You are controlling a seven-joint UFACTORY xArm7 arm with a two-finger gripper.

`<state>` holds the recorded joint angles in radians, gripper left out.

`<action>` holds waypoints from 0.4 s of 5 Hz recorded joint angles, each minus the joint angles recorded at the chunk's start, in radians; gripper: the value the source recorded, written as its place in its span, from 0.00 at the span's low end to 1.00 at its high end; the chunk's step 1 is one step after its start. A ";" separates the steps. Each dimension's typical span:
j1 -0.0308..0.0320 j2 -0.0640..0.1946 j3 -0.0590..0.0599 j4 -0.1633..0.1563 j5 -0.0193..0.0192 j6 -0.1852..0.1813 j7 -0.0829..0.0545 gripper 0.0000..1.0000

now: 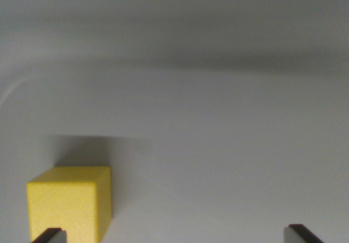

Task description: Pick yellow cube

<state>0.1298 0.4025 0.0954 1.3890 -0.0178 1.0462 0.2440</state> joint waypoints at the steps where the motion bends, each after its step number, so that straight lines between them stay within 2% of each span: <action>1: 0.0000 0.000 0.000 0.000 0.0000 0.000 0.000 0.00; 2: 0.0118 0.028 0.009 -0.012 -0.0020 -0.041 0.015 0.00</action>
<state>0.1416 0.4307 0.1040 1.3769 -0.0198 1.0048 0.2592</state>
